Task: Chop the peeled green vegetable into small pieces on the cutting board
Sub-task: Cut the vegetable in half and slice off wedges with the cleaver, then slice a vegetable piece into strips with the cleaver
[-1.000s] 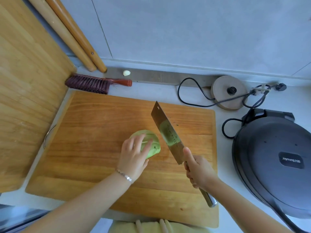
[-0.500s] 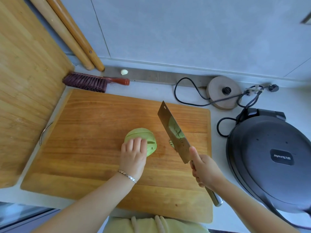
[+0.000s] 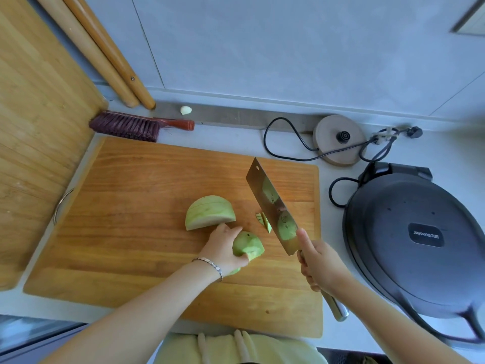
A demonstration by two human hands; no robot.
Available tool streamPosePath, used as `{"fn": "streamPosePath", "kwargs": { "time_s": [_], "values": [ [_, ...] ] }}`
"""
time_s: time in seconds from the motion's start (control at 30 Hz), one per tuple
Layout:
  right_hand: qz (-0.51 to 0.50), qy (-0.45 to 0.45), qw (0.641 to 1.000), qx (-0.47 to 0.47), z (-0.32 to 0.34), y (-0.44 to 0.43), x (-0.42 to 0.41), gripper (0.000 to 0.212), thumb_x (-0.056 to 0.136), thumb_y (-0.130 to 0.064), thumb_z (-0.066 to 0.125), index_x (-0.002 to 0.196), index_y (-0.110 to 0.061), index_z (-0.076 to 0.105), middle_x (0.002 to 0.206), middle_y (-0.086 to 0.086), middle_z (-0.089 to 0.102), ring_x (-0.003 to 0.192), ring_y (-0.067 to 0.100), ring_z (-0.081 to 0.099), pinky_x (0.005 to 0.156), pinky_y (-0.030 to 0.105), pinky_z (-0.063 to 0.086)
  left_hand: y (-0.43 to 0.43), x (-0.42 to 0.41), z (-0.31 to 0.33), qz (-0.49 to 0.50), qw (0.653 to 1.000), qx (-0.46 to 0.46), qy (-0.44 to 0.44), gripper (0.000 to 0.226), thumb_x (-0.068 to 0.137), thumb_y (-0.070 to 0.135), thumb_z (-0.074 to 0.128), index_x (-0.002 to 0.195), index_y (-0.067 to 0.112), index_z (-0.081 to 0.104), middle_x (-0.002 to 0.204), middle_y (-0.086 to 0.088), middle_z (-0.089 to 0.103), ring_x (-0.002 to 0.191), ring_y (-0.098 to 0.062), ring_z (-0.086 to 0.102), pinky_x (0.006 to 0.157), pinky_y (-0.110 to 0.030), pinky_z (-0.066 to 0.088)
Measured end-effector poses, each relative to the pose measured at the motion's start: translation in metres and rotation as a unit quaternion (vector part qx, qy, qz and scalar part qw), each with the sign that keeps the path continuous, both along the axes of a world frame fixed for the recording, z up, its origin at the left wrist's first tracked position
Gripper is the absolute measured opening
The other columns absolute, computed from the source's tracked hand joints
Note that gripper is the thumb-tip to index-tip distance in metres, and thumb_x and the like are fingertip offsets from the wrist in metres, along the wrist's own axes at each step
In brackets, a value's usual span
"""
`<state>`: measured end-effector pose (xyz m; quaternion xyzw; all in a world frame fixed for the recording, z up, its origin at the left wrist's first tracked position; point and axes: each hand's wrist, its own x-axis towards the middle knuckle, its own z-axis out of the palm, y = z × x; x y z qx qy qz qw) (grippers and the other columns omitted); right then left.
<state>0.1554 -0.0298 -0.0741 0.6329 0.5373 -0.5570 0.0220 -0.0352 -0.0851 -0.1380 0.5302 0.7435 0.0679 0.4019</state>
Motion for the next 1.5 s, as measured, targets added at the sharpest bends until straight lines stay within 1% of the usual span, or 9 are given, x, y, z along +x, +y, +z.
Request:
{"fn": "streamPosePath", "kwargs": {
  "time_s": [0.17,0.27,0.37,0.63,0.73,0.83,1.0,1.17,1.5],
  "values": [
    [-0.002,0.006,1.000,-0.007,-0.005,-0.005,0.003,0.058,0.090,-0.063,0.028,0.062,-0.013,0.039,0.047,-0.003,0.036,0.036,0.011,0.028,0.040,0.023,0.029,0.007,-0.016,0.017,-0.165,0.935,0.240,0.201,0.044,0.065,0.034,0.075,0.102,0.011,0.068,0.106,-0.008,0.060,0.098,-0.025,0.059,0.082,-0.041,0.054],
    [-0.006,0.008,1.000,-0.007,-0.005,-0.004,0.002,0.058,0.090,-0.062,0.028,0.061,-0.013,0.038,0.046,-0.003,0.035,0.035,0.010,0.028,0.040,0.022,0.028,0.028,-0.033,0.029,-0.197,0.906,0.228,0.297,0.062,0.062,0.039,0.077,0.118,0.021,0.058,0.134,-0.009,0.048,0.123,-0.029,0.047,0.102,-0.045,0.038],
    [-0.001,0.007,1.000,-0.006,-0.005,-0.002,-0.002,0.058,0.091,-0.061,0.027,0.061,-0.013,0.038,0.047,-0.003,0.035,0.036,0.011,0.028,0.041,0.023,0.028,0.048,-0.053,0.028,-0.180,0.940,0.067,0.282,0.068,0.082,0.037,0.059,0.140,0.035,0.024,0.155,0.000,0.008,0.142,-0.025,0.011,0.113,-0.048,0.018],
    [0.006,0.013,1.000,-0.018,-0.006,-0.005,0.001,0.058,0.090,-0.063,0.029,0.062,-0.013,0.039,0.044,-0.006,0.034,0.035,0.010,0.027,0.039,0.021,0.027,0.047,-0.080,0.023,-0.118,0.949,-0.029,0.292,0.059,0.086,0.026,0.053,0.139,0.029,0.028,0.142,-0.004,0.034,0.118,-0.031,0.043,0.084,-0.039,0.045],
    [0.010,0.007,1.000,-0.020,-0.008,-0.007,0.001,0.057,0.090,-0.062,0.028,0.062,-0.014,0.040,0.045,-0.005,0.035,0.035,0.009,0.027,0.039,0.020,0.027,0.039,-0.070,0.025,-0.131,0.938,0.067,0.315,0.065,0.082,0.025,0.059,0.140,0.018,0.030,0.149,-0.010,0.028,0.130,-0.035,0.035,0.103,-0.047,0.034],
    [0.004,0.011,1.000,-0.028,-0.010,-0.009,0.000,0.057,0.091,-0.061,0.030,0.060,-0.014,0.040,0.044,-0.006,0.034,0.034,0.009,0.027,0.039,0.020,0.027,0.017,-0.028,0.020,-0.156,0.928,0.221,0.257,0.063,0.068,0.037,0.071,0.120,0.006,0.054,0.128,-0.017,0.052,0.109,-0.036,0.057,0.087,-0.046,0.048],
    [0.037,-0.007,0.999,-0.019,-0.016,-0.010,-0.003,0.056,0.092,-0.059,0.030,0.059,-0.015,0.040,0.046,-0.005,0.037,0.033,0.007,0.030,0.037,0.020,0.029,-0.015,0.019,0.000,-0.132,0.959,0.044,0.246,0.077,0.077,0.058,0.055,0.138,0.021,0.027,0.144,-0.005,0.027,0.127,-0.027,0.033,0.092,-0.038,0.041],
    [0.051,-0.027,0.998,-0.020,-0.018,-0.006,0.001,0.055,0.092,-0.059,0.028,0.061,-0.016,0.040,0.048,-0.005,0.037,0.036,0.008,0.030,0.040,0.020,0.030,-0.006,0.004,-0.011,-0.154,0.946,0.130,0.254,0.069,0.036,0.035,0.088,0.100,0.019,0.067,0.097,-0.004,0.067,0.076,-0.026,0.064,0.044,-0.032,0.049],
    [0.041,-0.019,0.999,-0.002,-0.016,0.001,-0.009,0.057,0.088,-0.065,0.026,0.063,-0.014,0.037,0.050,-0.003,0.038,0.038,0.009,0.031,0.043,0.023,0.029,0.004,0.002,-0.015,-0.066,0.960,0.158,0.223,0.057,0.046,0.027,0.089,0.098,0.017,0.068,0.107,-0.011,0.067,0.090,-0.032,0.066,0.047,-0.038,0.055]
  ]
}}
